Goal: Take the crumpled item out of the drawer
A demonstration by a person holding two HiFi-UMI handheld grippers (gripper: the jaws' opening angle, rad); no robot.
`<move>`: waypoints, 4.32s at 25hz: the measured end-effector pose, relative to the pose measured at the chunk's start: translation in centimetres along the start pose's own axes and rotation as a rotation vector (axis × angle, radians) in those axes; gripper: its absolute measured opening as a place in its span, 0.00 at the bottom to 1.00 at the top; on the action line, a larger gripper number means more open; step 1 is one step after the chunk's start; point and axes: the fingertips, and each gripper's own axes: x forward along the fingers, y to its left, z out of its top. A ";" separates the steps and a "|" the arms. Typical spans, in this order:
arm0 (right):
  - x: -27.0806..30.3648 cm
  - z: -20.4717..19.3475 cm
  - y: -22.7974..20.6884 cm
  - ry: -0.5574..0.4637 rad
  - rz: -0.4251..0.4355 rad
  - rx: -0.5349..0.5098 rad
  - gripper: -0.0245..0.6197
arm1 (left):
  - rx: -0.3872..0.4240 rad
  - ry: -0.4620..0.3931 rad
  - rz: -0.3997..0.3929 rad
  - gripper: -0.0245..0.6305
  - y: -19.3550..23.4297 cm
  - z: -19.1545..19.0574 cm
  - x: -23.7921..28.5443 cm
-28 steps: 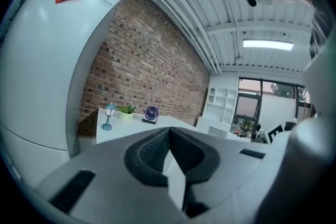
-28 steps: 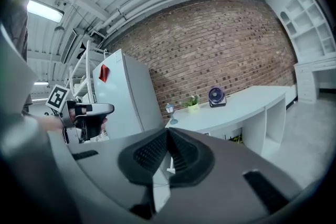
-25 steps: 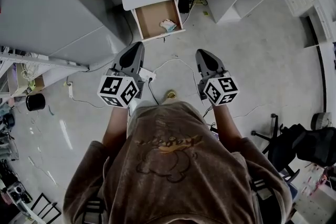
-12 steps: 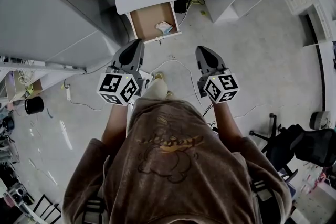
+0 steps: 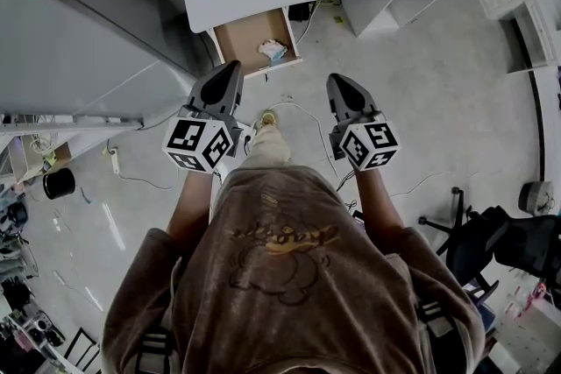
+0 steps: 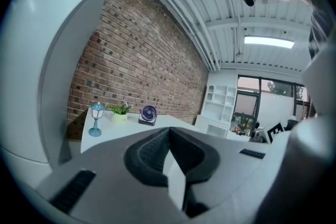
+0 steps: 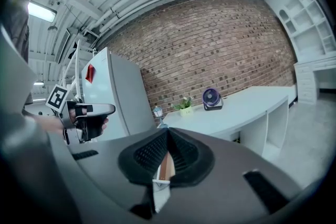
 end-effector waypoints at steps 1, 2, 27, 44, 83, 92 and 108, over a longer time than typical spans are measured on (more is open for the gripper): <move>0.4 0.0 -0.2 0.001 -0.002 0.002 0.03 | 0.000 0.005 -0.002 0.05 0.3 -0.1 0.4; 0.8 0.1 -0.4 0.003 -0.003 0.003 0.03 | -0.001 0.010 -0.004 0.05 0.6 -0.1 0.8; 10.9 -5.5 -7.0 0.102 -0.042 0.044 0.03 | 0.004 0.171 -0.060 0.05 7.5 -8.5 12.0; 17.7 -12.0 -10.5 0.168 -0.022 0.057 0.03 | -0.011 0.256 -0.063 0.05 12.2 -17.0 17.7; 19.7 -16.1 -13.4 0.197 -0.051 0.080 0.03 | -0.039 0.346 -0.124 0.32 13.6 -23.8 20.6; 19.1 -16.4 -13.9 0.201 -0.069 0.091 0.03 | -0.008 0.418 -0.176 0.51 13.5 -26.2 22.0; 18.8 -17.0 -15.3 0.218 -0.101 0.115 0.03 | 0.150 0.632 -0.228 0.53 15.8 -34.7 26.4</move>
